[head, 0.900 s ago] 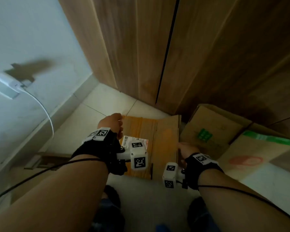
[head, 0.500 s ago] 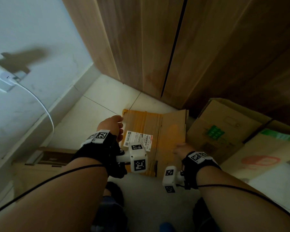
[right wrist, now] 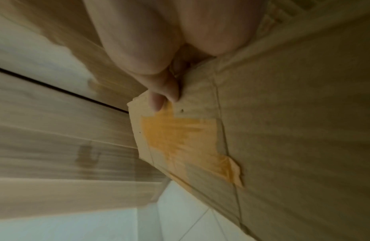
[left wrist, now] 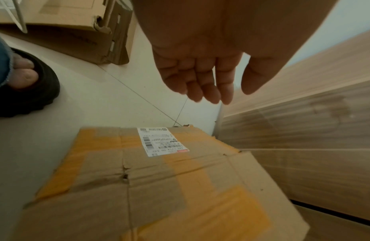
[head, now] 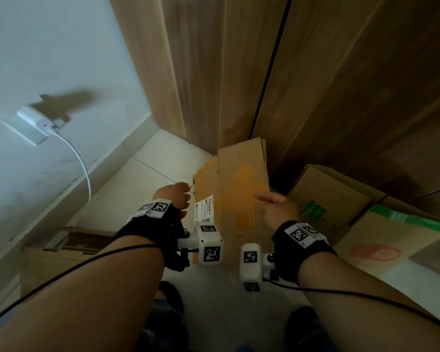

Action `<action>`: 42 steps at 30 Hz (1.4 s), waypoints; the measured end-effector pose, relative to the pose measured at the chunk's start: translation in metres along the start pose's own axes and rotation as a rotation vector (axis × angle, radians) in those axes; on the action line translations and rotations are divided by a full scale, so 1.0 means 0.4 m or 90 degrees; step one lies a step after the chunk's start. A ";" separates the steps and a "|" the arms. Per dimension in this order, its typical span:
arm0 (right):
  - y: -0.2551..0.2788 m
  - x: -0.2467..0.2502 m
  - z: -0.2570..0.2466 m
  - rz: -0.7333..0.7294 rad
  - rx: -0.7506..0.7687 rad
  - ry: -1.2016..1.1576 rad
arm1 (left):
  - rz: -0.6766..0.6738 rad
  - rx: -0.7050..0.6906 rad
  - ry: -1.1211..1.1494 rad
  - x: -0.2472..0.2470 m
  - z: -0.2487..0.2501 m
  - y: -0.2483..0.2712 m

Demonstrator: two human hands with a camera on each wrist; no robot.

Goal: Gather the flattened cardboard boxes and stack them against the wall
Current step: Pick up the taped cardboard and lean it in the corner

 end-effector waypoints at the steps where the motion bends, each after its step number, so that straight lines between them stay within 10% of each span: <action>1: 0.018 0.009 -0.020 -0.002 0.022 -0.008 | -0.011 -0.015 -0.014 0.009 0.004 0.009; 16: 0.228 0.071 -0.262 -0.016 0.260 -0.182 | -0.087 -0.197 -0.200 0.108 0.125 0.191; 42: 0.333 -0.067 -0.383 -0.146 0.503 0.079 | -0.359 -0.147 0.251 0.131 0.148 0.173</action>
Point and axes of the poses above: each hand's wrist, its own y-axis away from the middle knuckle, its own x-axis out of the back of the hand, z = x × y, the point moved 1 cm from there along -y, towards the middle knuckle, and after that the axes turned 11 degrees about y, right-handed, at the moved point
